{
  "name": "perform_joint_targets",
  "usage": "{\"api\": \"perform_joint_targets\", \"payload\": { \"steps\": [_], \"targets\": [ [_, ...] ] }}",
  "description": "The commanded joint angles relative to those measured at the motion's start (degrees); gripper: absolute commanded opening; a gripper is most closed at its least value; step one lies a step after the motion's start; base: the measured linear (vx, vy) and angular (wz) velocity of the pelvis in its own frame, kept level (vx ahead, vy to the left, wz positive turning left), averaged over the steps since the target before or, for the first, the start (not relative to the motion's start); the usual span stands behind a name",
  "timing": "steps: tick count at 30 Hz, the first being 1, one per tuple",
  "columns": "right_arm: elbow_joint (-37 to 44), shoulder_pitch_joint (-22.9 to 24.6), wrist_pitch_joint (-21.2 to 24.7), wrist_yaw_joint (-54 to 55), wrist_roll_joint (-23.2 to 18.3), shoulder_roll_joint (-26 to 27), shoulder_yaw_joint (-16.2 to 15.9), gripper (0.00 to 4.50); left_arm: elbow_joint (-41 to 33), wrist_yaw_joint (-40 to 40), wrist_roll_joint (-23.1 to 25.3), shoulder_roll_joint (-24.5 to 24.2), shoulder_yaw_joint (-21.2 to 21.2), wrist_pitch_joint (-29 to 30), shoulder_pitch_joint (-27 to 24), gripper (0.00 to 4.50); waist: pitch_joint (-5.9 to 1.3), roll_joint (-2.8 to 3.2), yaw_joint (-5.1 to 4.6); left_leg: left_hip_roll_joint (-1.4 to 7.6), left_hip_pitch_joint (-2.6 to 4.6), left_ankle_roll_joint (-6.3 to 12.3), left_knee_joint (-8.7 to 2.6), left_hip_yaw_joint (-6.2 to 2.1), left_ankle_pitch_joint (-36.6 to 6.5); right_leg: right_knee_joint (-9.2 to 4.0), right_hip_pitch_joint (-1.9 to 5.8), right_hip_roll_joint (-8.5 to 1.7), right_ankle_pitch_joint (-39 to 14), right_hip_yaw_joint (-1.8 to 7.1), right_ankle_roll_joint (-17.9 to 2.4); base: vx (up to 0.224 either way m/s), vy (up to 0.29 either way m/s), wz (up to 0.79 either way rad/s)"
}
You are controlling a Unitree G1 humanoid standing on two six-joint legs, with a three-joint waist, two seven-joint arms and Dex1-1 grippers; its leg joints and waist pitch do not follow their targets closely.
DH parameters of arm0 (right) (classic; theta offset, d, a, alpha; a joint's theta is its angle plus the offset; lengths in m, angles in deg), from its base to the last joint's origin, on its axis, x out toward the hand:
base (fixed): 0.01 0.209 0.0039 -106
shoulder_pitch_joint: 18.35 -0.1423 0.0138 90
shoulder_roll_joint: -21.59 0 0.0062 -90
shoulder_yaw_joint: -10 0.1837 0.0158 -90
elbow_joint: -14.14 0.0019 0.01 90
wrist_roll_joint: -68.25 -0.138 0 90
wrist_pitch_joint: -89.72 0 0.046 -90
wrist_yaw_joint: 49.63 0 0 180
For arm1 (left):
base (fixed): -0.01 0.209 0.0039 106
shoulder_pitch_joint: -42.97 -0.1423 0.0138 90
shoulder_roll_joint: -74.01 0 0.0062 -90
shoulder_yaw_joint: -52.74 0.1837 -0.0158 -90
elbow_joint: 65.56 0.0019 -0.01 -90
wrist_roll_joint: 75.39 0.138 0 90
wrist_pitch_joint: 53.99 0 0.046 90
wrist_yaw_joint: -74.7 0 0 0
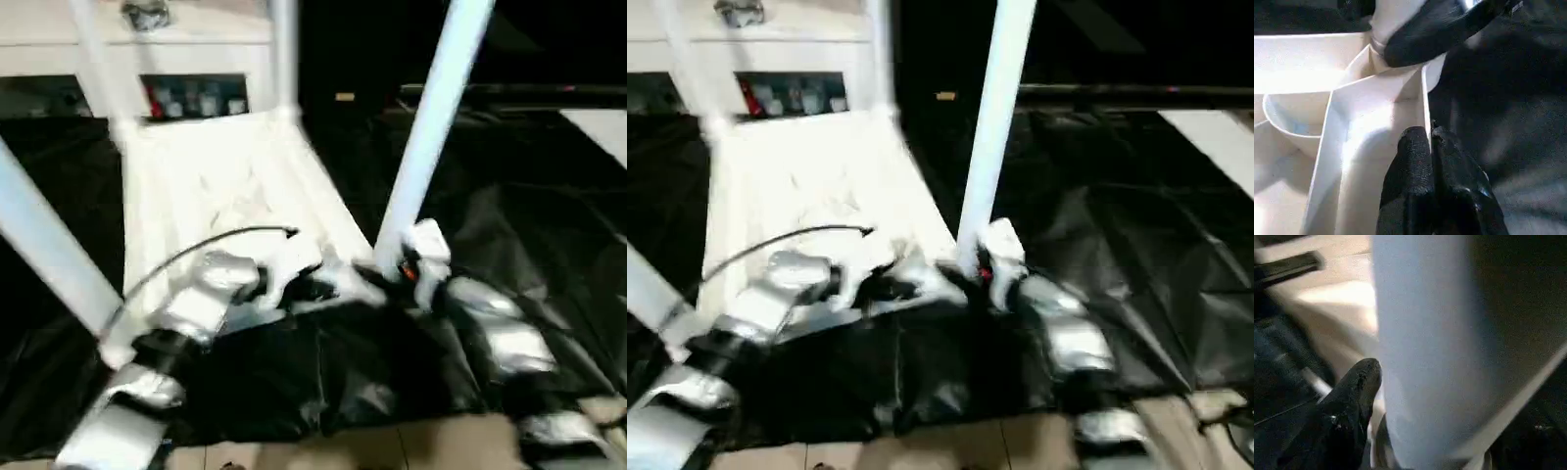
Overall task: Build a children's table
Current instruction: Rotate leg to tighten
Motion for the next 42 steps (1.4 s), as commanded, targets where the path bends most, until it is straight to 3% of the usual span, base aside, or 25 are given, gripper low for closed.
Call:
{"api": "perform_joint_targets", "payload": {
  "steps": [1, 5, 9, 11, 12, 14, 25, 27, 31, 32, 34, 35, 39, 42],
  "targets": [
    [0.66, 1.84, 2.07, -6.72, -0.66, -0.01, -4.98, 3.14, -2.91, -4.46, -1.56, 0.79, 2.56, -1.56, 0.51, 0.00, -3.46, 0.21, 0.09, 2.48, 0.43, 3.59, -3.65, -0.78, -14.01, -2.99, 2.47, -3.21, -8.61, 2.63, -14.53, 0.000, 0.000, 0.00],
    [4.45, 2.99, 4.07, -16.72, -2.87, -4.56, -7.16, 3.14, -3.43, -9.52, -2.57, -1.62, 3.12, -1.99, 0.45, 0.00, -3.51, 0.40, 1.50, 2.75, 0.29, 4.77, -3.33, -0.56, -9.76, -2.07, 2.90, -3.09, -4.14, 2.40, -15.89, 0.000, 0.000, 0.00],
    [5.76, 2.95, 4.40, -22.82, -3.31, -7.39, -8.76, 3.14, -2.73, -12.71, -2.61, -3.69, 3.91, -2.57, 0.76, 0.00, -3.30, 0.41, 2.03, 2.83, 0.51, 3.87, -3.48, -0.58, -12.03, -2.45, 2.78, -3.18, -8.47, 2.37, -15.33, 0.000, 0.000, 0.00],
    [5.86, 2.84, 4.53, -23.62, -3.36, -7.68, -8.93, 3.14, -2.69, -13.49, -2.57, -4.05, 4.02, -2.67, 0.76, 0.00, -3.14, 0.46, 2.03, 2.89, 0.67, 2.92, -3.71, -0.64, -14.16, -2.78, 2.65, -3.19, -12.10, 2.39, -14.51, 0.000, 0.000, 0.00],
    [5.70, 2.46, 4.30, -24.16, -3.15, -7.79, -9.18, 2.89, -2.52, -14.49, -2.49, -4.50, 4.04, -2.73, 0.86, 0.00, -3.08, 0.46, 2.05, 2.95, 0.87, 2.26, -3.80, -0.64, -15.15, -3.00, 2.45, -3.21, -13.61, 2.45, -14.15, 0.000, 0.000, 0.00],
    [5.50, 2.16, 4.00, -24.18, -2.97, -7.61, -9.40, 2.79, -2.23, -14.77, -2.38, -4.63, 3.97, -2.79, 1.00, 0.00, -3.08, 0.39, 1.98, 2.90, 0.79, 1.58, -3.88, -0.69, -15.67, -3.07, 2.49, -3.23, -14.86, 2.50, -13.67, 0.000, 0.000, 0.00],
    [6.51, 2.81, 4.97, -23.84, -3.50, -6.04, -9.83, 2.57, -0.76, -12.36, -2.55, -3.75, 3.00, -3.29, 1.71, 0.00, -3.31, 0.36, 1.93, 2.75, 0.47, 2.03, -3.63, -0.71, -13.00, -2.69, 2.74, -3.25, -12.07, 2.43, -13.96, 0.000, 0.000, 0.00],
    [5.60, 2.74, 4.58, -21.24, -3.37, -4.81, -8.72, 2.57, -0.21, -10.15, -2.22, -3.10, 2.34, -3.33, 1.96, 0.00, -3.22, 0.38, 1.93, 2.77, 0.57, 1.76, -3.71, -0.72, -13.81, -2.88, 2.64, -3.26, -13.47, 2.44, -13.65, 0.000, 0.000, 0.00],
    [-0.47, 0.53, 2.55, -7.12, -1.00, 0.01, -4.80, 2.56, 0.91, -2.33, -1.29, -0.71, 0.30, -1.80, 2.88, 0.00, -2.91, 0.41, 1.36, 2.61, 0.79, -0.02, -3.99, -1.02, -17.37, -3.73, 2.21, -3.57, -21.16, 2.46, -11.60, 0.000, 0.000, 0.00],
    [-2.15, -0.11, 2.50, -3.20, -0.52, 1.33, -3.91, 2.56, 0.80, -0.73, -1.09, -0.06, 0.00, -1.11, 2.97, 0.00, -2.86, 0.14, 0.92, 2.47, 0.73, -0.93, -4.11, -1.26, -18.19, -3.93, 2.21, -3.64, -23.75, 2.36, -10.71, 0.000, 0.000, 0.00],
    [-4.30, -0.87, 2.79, 2.32, 0.02, 3.56, -2.87, 2.54, 0.28, 2.51, -0.67, 1.24, -0.54, 0.22, 2.86, 0.00, -2.66, 0.23, 0.13, 2.33, 0.30, -1.68, -4.49, -1.76, -19.17, -4.27, 2.51, -3.63, -27.95, 2.04, -8.58, -0.026, 0.002, -0.06],
    [-5.69, -1.34, 3.03, 6.46, 0.42, 5.67, -2.35, 2.54, -0.42, 5.11, -0.37, 2.43, -0.92, 1.56, 2.58, 0.00, -2.73, 0.26, -0.19, 2.24, 0.65, -1.61, -4.36, -1.82, -20.11, -4.69, 2.22, -3.66, -29.77, 1.96, -7.70, 0.000, 0.000, 0.00],
    [-7.87, -2.28, 3.01, 14.91, 2.03, 9.87, -1.69, 2.54, -1.42, 12.35, 0.70, 5.80, -1.83, 4.82, 2.08, 0.00, -2.71, 0.23, -0.85, 2.15, 0.88, -0.50, -4.14, -1.56, -20.58, -5.06, 1.62, -3.39, -29.39, 2.12, -7.80, 0.000, 0.000, 0.00],
    [-9.51, -2.99, 1.31, 19.67, 3.51, 12.91, -1.82, 2.54, -2.98, 15.24, 1.29, 8.33, -1.29, 6.46, 1.00, 0.00, -2.72, 0.13, -0.93, 2.13, 0.73, -0.51, -4.19, -1.57, -20.14, -5.02, 1.67, -3.35, -28.73, 2.09, -7.85, 0.000, 0.000, 0.00]
  ]
}}
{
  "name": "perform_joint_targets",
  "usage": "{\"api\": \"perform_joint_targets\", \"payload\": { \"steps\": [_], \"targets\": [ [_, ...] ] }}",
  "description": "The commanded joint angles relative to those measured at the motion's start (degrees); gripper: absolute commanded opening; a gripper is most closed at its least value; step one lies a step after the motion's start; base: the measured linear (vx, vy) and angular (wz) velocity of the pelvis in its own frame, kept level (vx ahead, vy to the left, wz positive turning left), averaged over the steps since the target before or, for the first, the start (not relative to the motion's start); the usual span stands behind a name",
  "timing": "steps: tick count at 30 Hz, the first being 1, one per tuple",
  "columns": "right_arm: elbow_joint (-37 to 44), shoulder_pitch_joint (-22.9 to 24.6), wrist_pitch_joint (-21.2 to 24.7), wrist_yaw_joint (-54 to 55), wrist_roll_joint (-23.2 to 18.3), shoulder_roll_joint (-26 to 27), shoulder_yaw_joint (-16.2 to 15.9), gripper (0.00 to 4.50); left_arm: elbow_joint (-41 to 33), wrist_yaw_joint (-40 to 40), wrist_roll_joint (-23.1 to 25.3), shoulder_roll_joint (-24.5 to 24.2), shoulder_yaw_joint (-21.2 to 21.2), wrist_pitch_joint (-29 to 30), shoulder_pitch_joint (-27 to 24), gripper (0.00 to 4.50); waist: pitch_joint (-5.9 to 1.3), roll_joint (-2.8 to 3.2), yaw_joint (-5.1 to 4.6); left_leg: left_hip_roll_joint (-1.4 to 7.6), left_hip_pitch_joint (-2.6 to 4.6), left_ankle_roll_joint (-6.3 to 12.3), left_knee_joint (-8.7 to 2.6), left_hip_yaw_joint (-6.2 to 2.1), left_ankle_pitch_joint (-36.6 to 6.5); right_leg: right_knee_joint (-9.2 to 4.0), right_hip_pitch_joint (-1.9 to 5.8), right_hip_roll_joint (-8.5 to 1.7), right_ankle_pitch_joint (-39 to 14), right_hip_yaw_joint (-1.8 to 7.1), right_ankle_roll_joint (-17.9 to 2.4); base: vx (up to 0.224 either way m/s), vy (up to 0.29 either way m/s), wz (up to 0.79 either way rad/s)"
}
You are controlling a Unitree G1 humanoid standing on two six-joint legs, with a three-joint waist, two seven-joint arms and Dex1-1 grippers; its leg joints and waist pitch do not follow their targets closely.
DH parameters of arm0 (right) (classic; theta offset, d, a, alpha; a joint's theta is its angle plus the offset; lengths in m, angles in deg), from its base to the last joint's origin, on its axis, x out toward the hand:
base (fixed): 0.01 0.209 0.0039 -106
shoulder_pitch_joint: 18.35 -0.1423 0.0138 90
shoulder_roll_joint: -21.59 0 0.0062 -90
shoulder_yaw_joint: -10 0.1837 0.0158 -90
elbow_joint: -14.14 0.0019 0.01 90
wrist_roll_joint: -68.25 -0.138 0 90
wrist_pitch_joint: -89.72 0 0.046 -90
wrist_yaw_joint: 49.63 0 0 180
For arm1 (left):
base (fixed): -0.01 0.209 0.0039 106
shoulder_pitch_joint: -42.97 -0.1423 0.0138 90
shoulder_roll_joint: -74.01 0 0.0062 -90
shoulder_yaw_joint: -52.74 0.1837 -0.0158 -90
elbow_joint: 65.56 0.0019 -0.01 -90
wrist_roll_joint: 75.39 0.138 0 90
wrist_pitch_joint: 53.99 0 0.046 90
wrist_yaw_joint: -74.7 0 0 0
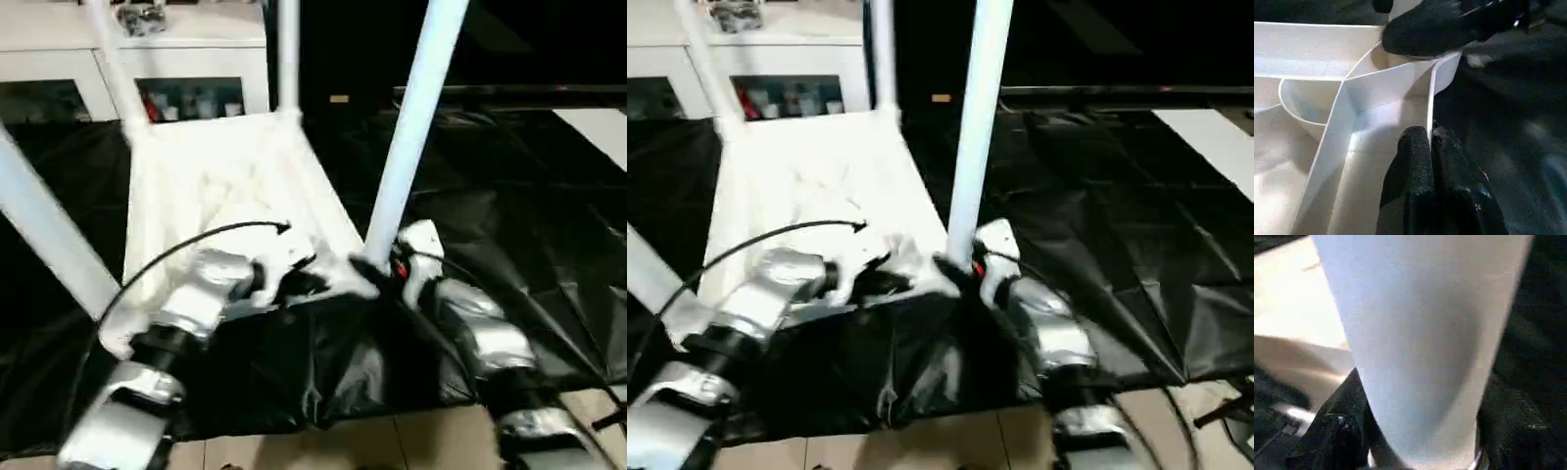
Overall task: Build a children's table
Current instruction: Rotate leg to tighten
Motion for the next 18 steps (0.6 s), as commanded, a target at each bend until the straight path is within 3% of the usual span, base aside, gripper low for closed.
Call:
{"api": "perform_joint_targets", "payload": {
  "steps": [1, 2, 5, 8, 14, 17, 18],
  "targets": [
    [-3.27, 0.28, -0.59, -0.07, 2.84, 4.94, -5.66, 2.54, -4.06, 3.38, -1.20, 4.89, 1.31, 0.53, -0.17, 0.00, -2.80, 0.04, 0.15, 2.15, 0.48, -0.17, -4.23, -1.56, -20.28, -5.19, 1.67, -3.39, -28.03, 2.10, -7.95, 0.000, 0.000, 0.00],
    [-3.31, 0.27, -0.73, -0.08, 2.88, 4.99, -5.71, 3.10, -4.13, 3.36, -1.22, 4.95, 1.35, 0.55, -0.22, 0.00, -2.84, 0.06, 0.04, 2.11, 0.33, 0.11, -4.25, -1.57, -20.36, -5.21, 1.75, -3.31, -27.44, 2.07, -7.88, 0.000, 0.000, 0.00],
    [-3.24, 0.24, -1.35, -0.68, 2.21, 5.02, -5.47, 3.21, -4.65, 2.94, -1.48, 4.83, 1.87, 0.40, -0.58, 0.00, -2.90, 0.24, -0.05, 2.15, 0.21, 0.39, -4.29, -1.54, -19.95, -4.92, 1.81, -3.17, -24.80, 2.22, -8.61, 0.000, 0.000, 0.00],
    [-2.38, 0.07, -2.46, -2.92, 2.60, 2.79, -5.57, 3.61, -4.57, 0.22, -1.80, 3.28, 1.91, -1.36, -0.45, 0.00, -3.12, 0.38, -0.06, 2.17, 0.05, 0.83, -4.23, -1.32, -18.43, -4.25, 2.13, -2.97, -18.43, 2.35, -10.60, 0.000, 0.000, 0.00],
    [0.13, 0.50, -4.62, -16.19, 1.05, -3.38, -7.07, 3.61, -3.42, -7.86, -2.83, -0.53, 2.57, -5.36, 0.37, 0.00, -3.65, 0.33, 0.07, 2.11, -0.17, 3.17, -3.55, -1.01, -13.46, -3.07, 2.88, -2.96, -8.85, 2.40, -13.89, 0.000, 0.000, 0.00],
    [3.47, 1.45, -2.86, -26.57, -1.36, -7.29, -8.57, 3.61, -2.37, -14.00, -4.07, -2.75, 2.97, -8.42, 0.95, 0.00, -3.86, 0.25, 0.45, 2.09, -0.29, 5.95, -3.11, -0.88, -9.46, -2.30, 3.31, -2.74, -1.93, 2.26, -16.05, 0.000, 0.000, 0.00],
    [3.84, 1.55, -2.48, -27.68, -1.60, -7.75, -8.82, 3.61, -2.28, -14.86, -4.31, -2.98, 3.00, -8.84, 0.97, 0.00, -3.74, 0.50, 0.81, 2.37, -0.20, 6.64, -3.08, -0.66, -9.00, -2.13, 3.10, -2.67, -1.09, 2.20, -16.78, 0.000, 0.000, 0.00]
  ]
}}
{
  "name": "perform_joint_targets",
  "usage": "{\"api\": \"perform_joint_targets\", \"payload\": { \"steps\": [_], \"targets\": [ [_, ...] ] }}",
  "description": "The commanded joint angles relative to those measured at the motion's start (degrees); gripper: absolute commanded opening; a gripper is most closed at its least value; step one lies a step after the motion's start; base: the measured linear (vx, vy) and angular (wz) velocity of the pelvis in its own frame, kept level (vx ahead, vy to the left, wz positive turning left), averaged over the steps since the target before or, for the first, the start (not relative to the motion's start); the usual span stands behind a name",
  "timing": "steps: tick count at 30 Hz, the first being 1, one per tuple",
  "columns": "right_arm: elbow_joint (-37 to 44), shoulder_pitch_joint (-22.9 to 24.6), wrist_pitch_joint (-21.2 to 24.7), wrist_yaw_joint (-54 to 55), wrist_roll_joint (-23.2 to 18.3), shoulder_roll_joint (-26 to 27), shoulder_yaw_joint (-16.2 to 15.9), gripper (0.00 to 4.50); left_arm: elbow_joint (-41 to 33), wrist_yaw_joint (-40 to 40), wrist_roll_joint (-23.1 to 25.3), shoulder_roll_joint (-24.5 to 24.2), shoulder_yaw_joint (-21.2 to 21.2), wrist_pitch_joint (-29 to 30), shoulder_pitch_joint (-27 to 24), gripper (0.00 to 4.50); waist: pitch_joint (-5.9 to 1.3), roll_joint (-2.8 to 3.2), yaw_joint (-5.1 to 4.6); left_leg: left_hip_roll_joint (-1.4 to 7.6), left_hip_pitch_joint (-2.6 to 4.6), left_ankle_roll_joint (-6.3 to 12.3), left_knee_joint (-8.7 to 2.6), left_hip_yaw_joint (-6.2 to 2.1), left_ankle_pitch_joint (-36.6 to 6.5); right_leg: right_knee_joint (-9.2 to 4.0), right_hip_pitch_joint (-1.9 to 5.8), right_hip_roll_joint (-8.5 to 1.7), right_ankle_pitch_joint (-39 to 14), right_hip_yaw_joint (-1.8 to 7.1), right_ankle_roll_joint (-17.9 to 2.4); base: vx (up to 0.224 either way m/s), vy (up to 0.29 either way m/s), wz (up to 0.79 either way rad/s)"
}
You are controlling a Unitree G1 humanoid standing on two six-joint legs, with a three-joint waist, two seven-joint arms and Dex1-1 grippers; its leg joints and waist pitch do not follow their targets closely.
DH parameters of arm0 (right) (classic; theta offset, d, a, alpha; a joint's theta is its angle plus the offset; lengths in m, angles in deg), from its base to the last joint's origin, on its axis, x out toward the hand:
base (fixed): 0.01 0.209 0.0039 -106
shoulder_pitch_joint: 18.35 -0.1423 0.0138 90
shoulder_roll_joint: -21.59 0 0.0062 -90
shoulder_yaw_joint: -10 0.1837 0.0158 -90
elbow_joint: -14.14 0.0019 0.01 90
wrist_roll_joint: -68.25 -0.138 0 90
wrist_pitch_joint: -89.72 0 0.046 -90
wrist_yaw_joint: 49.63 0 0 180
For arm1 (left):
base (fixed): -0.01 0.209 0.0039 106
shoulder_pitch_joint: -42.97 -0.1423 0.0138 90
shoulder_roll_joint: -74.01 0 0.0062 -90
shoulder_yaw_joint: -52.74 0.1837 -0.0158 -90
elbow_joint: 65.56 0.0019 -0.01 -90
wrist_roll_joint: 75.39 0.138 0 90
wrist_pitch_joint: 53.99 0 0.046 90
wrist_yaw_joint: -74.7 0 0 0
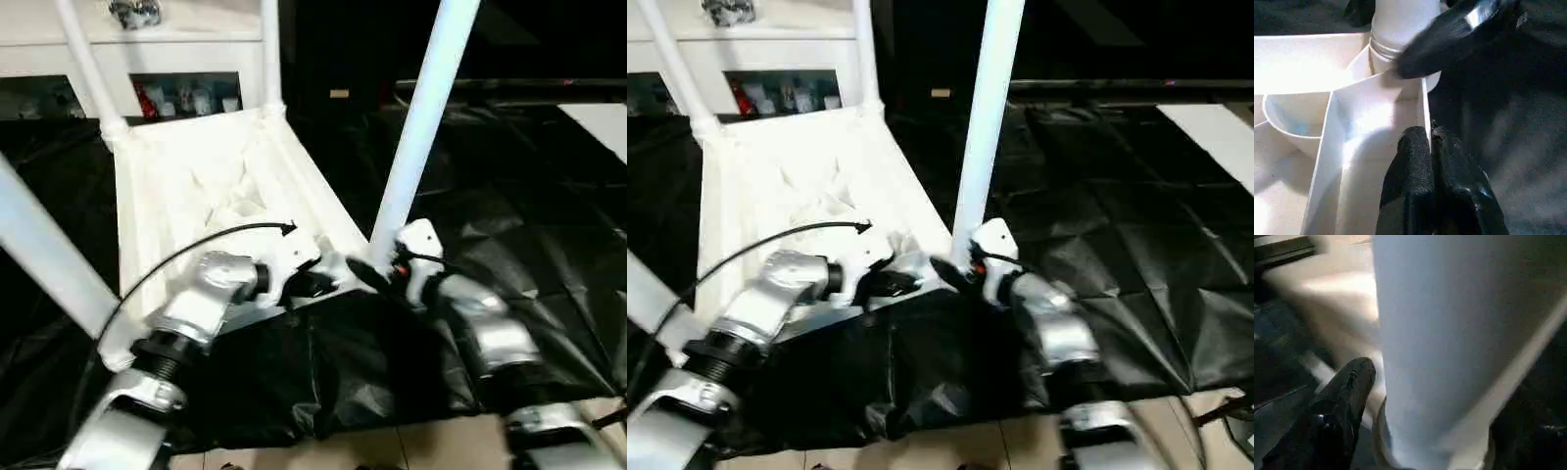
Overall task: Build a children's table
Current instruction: Rotate leg to tighten
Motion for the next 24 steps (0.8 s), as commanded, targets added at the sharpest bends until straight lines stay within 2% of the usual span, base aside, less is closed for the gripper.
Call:
{"api": "perform_joint_targets", "payload": {
  "steps": [1, 3, 4, 5, 6, 8, 9, 12, 16, 20, 24],
  "targets": [
    [2.88, 1.23, 2.29, -7.90, -1.48, 0.24, -5.01, 3.61, -0.91, -4.87, -2.04, 0.99, 1.92, -2.89, 2.19, 0.00, -3.78, 0.30, 0.40, 2.33, 0.15, 6.49, -2.90, -0.61, -8.99, -2.18, 3.33, -2.81, -1.44, 2.25, -16.67, 0.000, 0.000, 0.00],
    [3.58, 1.43, 2.97, -10.01, -1.79, -0.60, -5.56, 3.61, -0.73, -6.18, -2.41, 0.67, 1.91, -3.07, 2.28, 0.00, -3.63, 0.36, 1.38, 2.55, 0.52, 5.84, -2.95, -0.51, -10.46, -2.38, 3.13, -3.00, -4.62, 2.28, -16.61, 0.000, 0.000, 0.00],
    [4.68, 1.68, 3.83, -14.85, -2.18, -2.70, -7.08, 3.61, 0.57, -8.30, -2.43, -0.20, 2.16, -3.73, 2.98, 0.00, -3.55, 0.28, 1.47, 2.57, 0.44, 5.52, -3.04, -0.51, -10.93, -2.48, 3.16, -3.02, -5.89, 2.30, -16.33, 0.000, 0.000, 0.00],
    [4.85, 1.68, 3.92, -15.89, -2.21, -3.13, -7.44, 3.61, 1.08, -8.61, -2.27, -0.44, 2.24, -4.09, 3.24, 0.00, -3.49, 0.38, 2.06, 2.64, 0.76, 4.85, -3.10, -0.53, -12.08, -2.73, 3.03, -3.07, -8.51, 2.32, -15.57, 0.000, 0.000, 0.00],
    [5.19, 1.75, 4.37, -17.07, -2.31, -3.61, -7.88, 3.61, 1.61, -8.97, -2.10, -0.68, 2.35, -4.37, 3.51, 0.00, -3.35, 0.40, 2.23, 2.71, 0.97, 4.08, -3.24, -0.44, -13.09, -2.88, 2.74, -3.08, -10.00, 2.43, -15.33, 0.000, 0.000, 0.00],
    [5.60, 1.77, 5.21, -18.78, -2.28, -3.98, -8.41, 3.61, 2.72, -9.42, -1.98, -1.05, 2.38, -4.93, 4.03, 0.00, -3.32, 0.33, 2.39, 2.68, 1.00, 2.99, -3.37, -0.49, -14.17, -3.01, 2.73, -3.12, -11.81, 2.49, -14.78, 0.000, 0.000, 0.00],
    [6.01, 1.83, 5.95, -19.90, -2.50, -4.24, -8.81, 3.45, 3.45, -10.06, -1.95, -1.29, 2.51, -5.29, 4.37, 0.00, -3.31, 0.33, 2.46, 2.64, 1.01, 2.50, -3.39, -0.51, -14.54, -3.11, 2.70, -3.21, -12.67, 2.53, -14.42, 0.000, 0.000, 0.00],
    [7.00, 2.15, 7.16, -21.03, -2.91, -4.32, -9.34, 3.25, 4.43, -11.04, -1.95, -1.54, 2.50, -6.01, 4.70, 0.00, -3.38, 0.08, 2.58, 2.61, 0.73, 2.40, -3.40, -0.61, -13.37, -3.01, 2.92, -3.32, -12.35, 2.55, -14.00, 0.000, 0.000, 0.00],
    [8.13, 2.69, 8.01, -21.39, -3.43, -4.17, -9.52, 2.92, 4.26, -11.78, -2.04, -1.54, 2.25, -5.89, 4.59, 0.00, -3.55, 0.14, 2.90, 2.58, 0.59, 2.81, -3.24, -0.63, -11.32, -2.75, 3.00, -3.44, -10.81, 2.51, -14.01, 0.000, 0.000, 0.00],
    [8.73, 3.00, 8.75, -21.80, -3.80, -4.07, -9.26, 2.65, 4.37, -12.28, -2.43, -1.43, 2.27, -6.10, 4.31, 0.00, -3.60, 0.23, 3.00, 2.56, 0.55, 2.84, -3.20, -0.65, -11.01, -2.66, 3.05, -3.39, -10.09, 2.45, -14.22, 0.000, 0.000, 0.00],
    [10.18, 4.30, 9.79, -21.69, -4.03, -3.92, -9.06, 2.59, 4.33, -12.39, -2.48, -1.15, 2.28, -6.19, 4.02, 0.00, -3.59, 0.20, 3.11, 2.57, 0.56, 2.80, -3.23, -0.67, -11.08, -2.67, 3.08, -3.36, -10.35, 2.45, -13.98, 0.000, 0.000, 0.00]
  ]
}}
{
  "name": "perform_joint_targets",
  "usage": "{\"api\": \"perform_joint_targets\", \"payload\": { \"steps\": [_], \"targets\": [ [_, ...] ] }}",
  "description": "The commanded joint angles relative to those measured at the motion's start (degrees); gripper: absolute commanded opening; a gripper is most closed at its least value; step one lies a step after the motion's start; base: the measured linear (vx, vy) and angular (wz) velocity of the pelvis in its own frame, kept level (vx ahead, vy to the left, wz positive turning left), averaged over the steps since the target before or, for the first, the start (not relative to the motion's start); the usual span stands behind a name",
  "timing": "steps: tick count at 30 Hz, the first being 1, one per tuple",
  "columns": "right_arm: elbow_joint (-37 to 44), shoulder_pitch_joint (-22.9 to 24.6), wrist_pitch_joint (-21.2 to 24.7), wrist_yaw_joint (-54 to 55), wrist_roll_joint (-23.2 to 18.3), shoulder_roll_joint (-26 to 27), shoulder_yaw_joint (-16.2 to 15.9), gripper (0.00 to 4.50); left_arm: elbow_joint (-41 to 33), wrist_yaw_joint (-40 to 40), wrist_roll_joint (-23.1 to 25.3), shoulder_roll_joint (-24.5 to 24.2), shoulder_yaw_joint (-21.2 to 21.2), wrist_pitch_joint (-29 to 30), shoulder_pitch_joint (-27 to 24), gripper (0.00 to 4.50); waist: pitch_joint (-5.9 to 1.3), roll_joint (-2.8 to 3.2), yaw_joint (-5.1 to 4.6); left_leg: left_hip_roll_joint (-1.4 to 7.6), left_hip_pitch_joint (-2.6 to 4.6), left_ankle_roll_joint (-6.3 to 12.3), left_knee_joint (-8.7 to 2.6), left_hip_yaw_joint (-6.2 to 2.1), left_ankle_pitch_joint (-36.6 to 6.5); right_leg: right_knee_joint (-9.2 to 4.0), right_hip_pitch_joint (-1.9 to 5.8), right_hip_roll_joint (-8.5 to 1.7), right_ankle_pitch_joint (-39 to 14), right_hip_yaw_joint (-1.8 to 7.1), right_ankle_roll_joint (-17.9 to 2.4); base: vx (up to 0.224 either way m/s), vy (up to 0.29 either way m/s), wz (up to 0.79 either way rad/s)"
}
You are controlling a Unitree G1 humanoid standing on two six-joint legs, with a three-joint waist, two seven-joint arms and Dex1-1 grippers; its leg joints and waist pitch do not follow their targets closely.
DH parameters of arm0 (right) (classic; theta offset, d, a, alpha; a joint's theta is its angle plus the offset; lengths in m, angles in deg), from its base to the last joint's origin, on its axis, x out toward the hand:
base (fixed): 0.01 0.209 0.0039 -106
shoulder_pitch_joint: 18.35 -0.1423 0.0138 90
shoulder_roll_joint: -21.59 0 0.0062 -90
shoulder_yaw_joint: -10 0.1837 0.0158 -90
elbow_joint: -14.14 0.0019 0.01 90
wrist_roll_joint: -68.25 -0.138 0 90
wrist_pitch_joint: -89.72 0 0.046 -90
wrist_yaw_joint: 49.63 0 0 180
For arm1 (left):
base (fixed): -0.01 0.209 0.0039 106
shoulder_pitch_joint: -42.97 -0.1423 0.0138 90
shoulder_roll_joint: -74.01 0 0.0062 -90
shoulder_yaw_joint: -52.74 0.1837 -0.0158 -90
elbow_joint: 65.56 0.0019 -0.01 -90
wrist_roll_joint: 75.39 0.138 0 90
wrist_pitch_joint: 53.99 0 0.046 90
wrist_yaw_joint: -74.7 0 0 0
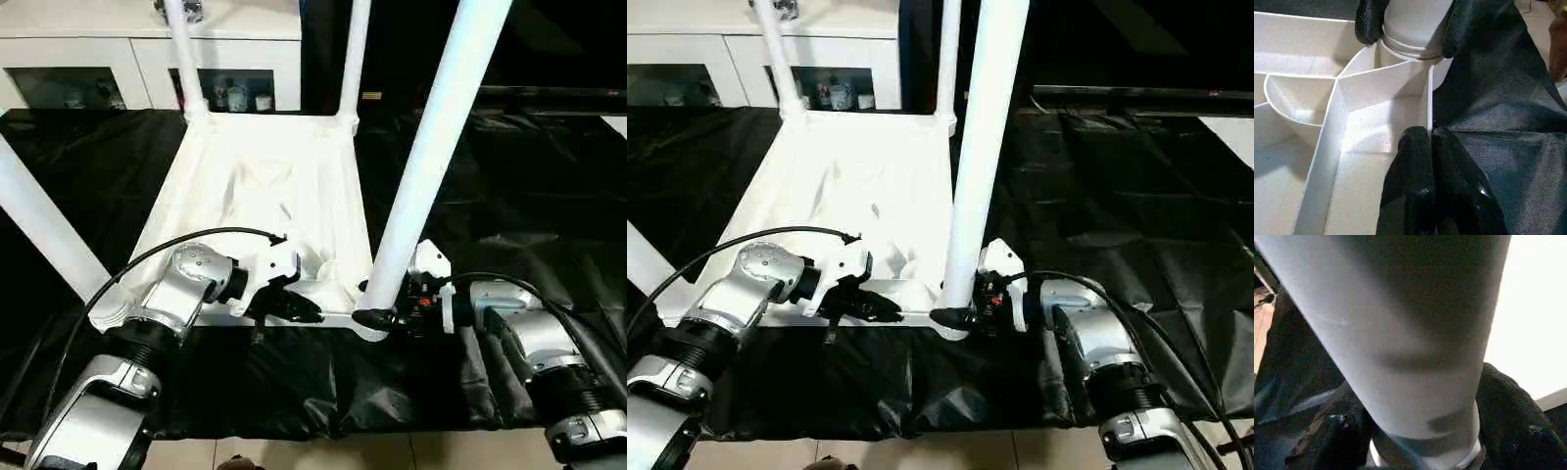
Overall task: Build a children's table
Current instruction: Rotate leg to tighten
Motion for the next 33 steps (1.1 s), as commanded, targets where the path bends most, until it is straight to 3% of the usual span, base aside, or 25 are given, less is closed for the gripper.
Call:
{"api": "perform_joint_targets", "payload": {
  "steps": [1, 4, 7, 8, 12, 18, 19, 20, 21, 23, 28, 33],
  "targets": [
    [2.24, 1.75, 1.06, -3.71, -1.18, 2.31, -4.74, 2.59, -0.75, 1.37, -1.32, 2.21, 0.64, -1.01, 1.67, 0.00, -3.79, -0.06, 0.01, 2.57, 0.58, 2.96, -3.46, -0.88, -10.93, -2.82, 2.85, -3.29, -10.21, 2.28, -14.01, 0.000, 0.000, 0.00],
    [2.16, 2.05, 1.15, -1.87, -1.20, 2.97, -4.12, 2.57, -0.90, 2.00, -1.47, 2.58, 0.24, -0.56, 1.55, 0.00, -3.79, -0.06, 0.14, 2.56, 0.61, 2.85, -3.44, -0.85, -10.94, -2.75, 2.81, -3.26, -9.69, 2.27, -14.24, 0.000, 0.000, 0.00],
    [-3.05, 0.12, -0.77, 12.45, 1.15, 8.07, -0.01, 2.57, -1.30, 7.16, -0.79, 4.06, -0.81, 2.44, 1.29, 0.00, -3.62, 0.11, -0.08, 2.54, 0.72, 1.81, -3.59, -0.83, -12.09, -2.94, 2.41, -3.37, -11.72, 2.36, -13.94, 0.000, 0.000, 0.00],
    [-5.36, -0.78, -1.07, 18.09, 1.88, 10.09, 1.58, 2.56, -1.12, 10.52, -0.12, 4.97, -1.35, 3.47, 1.31, 0.00, -3.30, -0.12, -0.85, 2.29, 0.61, -0.06, -3.98, -1.27, -15.21, -3.61, 2.51, -3.67, -18.65, 2.27, -12.13, 0.000, 0.000, 0.00],
    [-10.05, -2.74, -1.65, 29.86, 3.27, 14.17, 4.67, 2.54, -0.90, 18.28, 1.19, 7.53, -2.68, 6.28, 1.37, 0.00, -3.10, -0.13, -2.19, 2.03, 0.76, -1.45, -4.19, -1.76, -18.39, -4.61, 2.33, -3.65, -27.21, 2.05, -8.70, 0.000, 0.000, 0.00],
    [-13.92, -5.08, -2.50, 41.78, 4.77, 21.01, 6.34, 2.54, -2.69, 27.41, 2.15, 12.35, -3.40, 10.38, 0.66, 0.00, -3.05, -0.44, -3.19, 1.83, 0.66, -0.16, -4.11, -1.68, -18.58, -5.14, 1.94, -3.31, -28.05, 2.01, -7.73, 0.000, 0.000, 0.00],
    [-13.64, -4.99, -3.42, 41.05, 4.94, 21.43, 5.75, 2.54, -3.18, 27.47, 2.21, 12.68, -3.15, 10.54, 0.35, 0.00, -3.09, -0.33, -3.09, 1.88, 0.78, -0.08, -4.07, -1.66, -18.65, -5.13, 1.84, -3.38, -27.87, 2.07, -7.68, 0.000, 0.000, 0.00],
    [-13.22, -4.77, -4.47, 39.82, 5.28, 21.48, 4.88, 3.10, -3.67, 27.43, 2.29, 12.91, -2.98, 10.75, 0.04, 0.00, -3.08, -0.34, -3.17, 1.93, 0.74, 0.19, -4.10, -1.68, -18.87, -5.09, 1.81, -3.33, -27.18, 2.09, -7.85, 0.000, 0.000, 0.00],
    [-13.18, -4.74, -4.58, 39.69, 5.32, 21.48, 4.79, 3.24, -3.72, 27.43, 2.30, 12.94, -2.97, 10.77, 0.01, 0.00, -3.12, -0.32, -3.17, 1.96, 0.60, 0.44, -4.15, -1.63, -18.53, -4.96, 1.91, -3.26, -25.85, 2.15, -8.05, 0.000, 0.000, 0.00],
    [-12.23, -4.46, -4.17, 36.91, 3.85, 20.96, 4.88, 3.24, -4.56, 25.53, 2.15, 12.39, -2.15, 10.13, -0.52, 0.00, -3.24, -0.25, -3.20, 1.95, 0.58, 0.64, -4.09, -1.54, -17.96, -4.67, 1.96, -3.14, -23.31, 2.22, -8.85, 0.000, 0.000, 0.00],
    [-10.73, -4.07, -5.20, 32.80, 4.62, 17.99, 3.37, 3.89, -5.49, 21.72, 1.75, 10.53, -0.95, 7.95, -1.01, 0.00, -3.51, -0.33, -3.10, 2.02, 0.34, 1.94, -3.87, -1.31, -14.32, -3.72, 2.41, -3.11, -15.15, 2.34, -11.71, 0.000, 0.000, 0.00],
    [-6.41, -2.12, -6.01, 20.94, 3.34, 12.98, 1.43, 3.89, -6.93, 14.68, 0.90, 7.50, 0.35, 5.52, -1.49, 0.00, -4.02, -0.17, -2.64, 2.04, 0.26, 4.75, -3.18, -1.01, -8.79, -2.40, 2.91, -3.00, -4.94, 2.42, -14.54, 0.000, 0.000, 0.00]
  ]
}}
